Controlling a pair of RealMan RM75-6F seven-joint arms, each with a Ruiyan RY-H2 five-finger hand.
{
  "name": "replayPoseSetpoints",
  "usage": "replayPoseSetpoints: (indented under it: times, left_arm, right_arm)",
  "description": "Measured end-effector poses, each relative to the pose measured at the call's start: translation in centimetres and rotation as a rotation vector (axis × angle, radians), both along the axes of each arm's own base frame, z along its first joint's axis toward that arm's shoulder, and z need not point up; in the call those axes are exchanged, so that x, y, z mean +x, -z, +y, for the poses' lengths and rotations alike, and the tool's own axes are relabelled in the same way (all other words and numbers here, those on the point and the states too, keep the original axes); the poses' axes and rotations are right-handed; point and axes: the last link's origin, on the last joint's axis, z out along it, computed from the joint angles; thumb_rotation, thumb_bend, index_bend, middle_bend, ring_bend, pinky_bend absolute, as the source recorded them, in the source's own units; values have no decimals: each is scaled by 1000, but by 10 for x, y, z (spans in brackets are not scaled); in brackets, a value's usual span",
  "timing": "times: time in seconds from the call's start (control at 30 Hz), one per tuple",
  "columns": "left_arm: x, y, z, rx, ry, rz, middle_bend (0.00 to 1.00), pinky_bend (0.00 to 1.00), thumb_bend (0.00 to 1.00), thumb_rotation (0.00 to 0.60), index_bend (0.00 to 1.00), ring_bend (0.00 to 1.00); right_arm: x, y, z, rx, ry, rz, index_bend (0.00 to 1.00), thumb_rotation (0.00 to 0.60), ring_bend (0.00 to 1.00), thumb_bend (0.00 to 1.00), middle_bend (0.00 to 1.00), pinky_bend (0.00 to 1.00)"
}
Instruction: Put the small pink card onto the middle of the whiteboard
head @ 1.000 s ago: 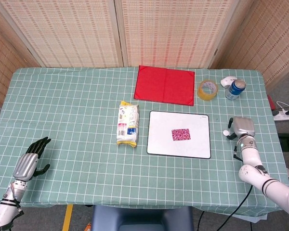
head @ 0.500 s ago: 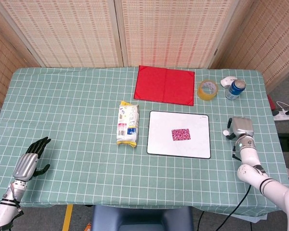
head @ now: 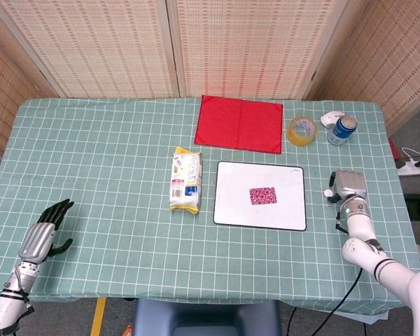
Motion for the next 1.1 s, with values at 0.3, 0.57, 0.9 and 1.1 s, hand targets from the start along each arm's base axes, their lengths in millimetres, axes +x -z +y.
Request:
replayPoseSetpoints:
  times: [0.3, 0.57, 0.9, 1.1]
  left_arm:
    - [1, 0, -1, -4, 8, -7, 0, 83, 277, 600, 0, 0]
    - [1, 0, -1, -8, 6, -11, 0, 83, 277, 600, 0, 0]
    - [1, 0, 0, -13, 5, -21, 0, 83, 277, 600, 0, 0]
    - [2, 0, 0, -18, 8, -21, 0, 83, 278, 600, 0, 0]
  right_arm:
    - [0, 4, -1, 9, 4, -2, 487, 600, 993, 232, 968, 1000]
    - [-3, 8, -2, 20, 15, 6, 503, 600, 993, 244, 968, 1000]
    - [-2, 8, -3, 29, 17, -6, 533, 600, 993, 263, 968, 1000]
    - [10, 7, -4, 22, -11, -50, 537, 600, 993, 264, 968, 1000]
